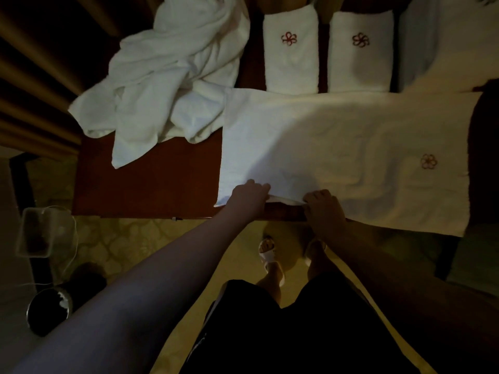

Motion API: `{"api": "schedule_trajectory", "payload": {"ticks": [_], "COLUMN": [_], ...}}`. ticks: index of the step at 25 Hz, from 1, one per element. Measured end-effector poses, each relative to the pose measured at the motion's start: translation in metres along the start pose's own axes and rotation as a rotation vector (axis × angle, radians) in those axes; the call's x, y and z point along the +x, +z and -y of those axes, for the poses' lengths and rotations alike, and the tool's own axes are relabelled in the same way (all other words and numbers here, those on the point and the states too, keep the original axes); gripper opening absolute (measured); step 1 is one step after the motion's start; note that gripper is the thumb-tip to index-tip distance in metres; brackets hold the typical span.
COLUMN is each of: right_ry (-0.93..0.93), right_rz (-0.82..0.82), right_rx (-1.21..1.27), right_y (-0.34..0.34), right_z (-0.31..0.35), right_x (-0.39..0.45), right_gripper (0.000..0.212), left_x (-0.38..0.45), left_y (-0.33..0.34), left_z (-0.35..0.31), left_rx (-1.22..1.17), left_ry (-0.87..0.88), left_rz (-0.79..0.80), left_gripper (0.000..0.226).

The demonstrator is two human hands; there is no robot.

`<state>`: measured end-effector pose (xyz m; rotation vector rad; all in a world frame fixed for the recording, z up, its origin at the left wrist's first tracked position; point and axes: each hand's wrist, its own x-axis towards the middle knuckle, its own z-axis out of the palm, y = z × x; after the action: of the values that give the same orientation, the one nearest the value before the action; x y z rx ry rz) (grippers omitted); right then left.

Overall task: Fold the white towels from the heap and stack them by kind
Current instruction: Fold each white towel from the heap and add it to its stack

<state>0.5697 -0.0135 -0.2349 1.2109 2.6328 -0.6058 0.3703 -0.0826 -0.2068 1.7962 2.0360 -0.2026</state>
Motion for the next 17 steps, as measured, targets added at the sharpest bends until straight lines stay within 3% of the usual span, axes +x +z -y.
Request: {"api": "schedule_trajectory", "payload": {"ticks": [3,7,11,17], "right_ry": [0.062,0.05,-0.022,0.31], "right_rz": [0.055,-0.003,-0.043,-0.1], "right_rx": [0.01,0.054,-0.047,0.035], "right_y": [-0.011,-0.015,-0.011,-0.009], "right_z": [-0.002,0.007,0.025,-0.007], "right_x": [-0.002,0.0,0.013,-0.001], "right_gripper": [0.025,0.04,0.03,0.022], "left_x": [-0.001,-0.006,0.001,0.019], "left_y": [-0.003,-0.01,-0.018,-0.017], "left_z": [0.0,-0.004,-0.005,0.003], "left_rx": [-0.153,-0.34,-0.343,-0.285], "left_ry": [-0.045,-0.092,-0.102,-0.275], "left_rz": [0.039,-0.052,-0.138,-0.144], "left_gripper": [0.015,0.019,0.025,0.027]}}
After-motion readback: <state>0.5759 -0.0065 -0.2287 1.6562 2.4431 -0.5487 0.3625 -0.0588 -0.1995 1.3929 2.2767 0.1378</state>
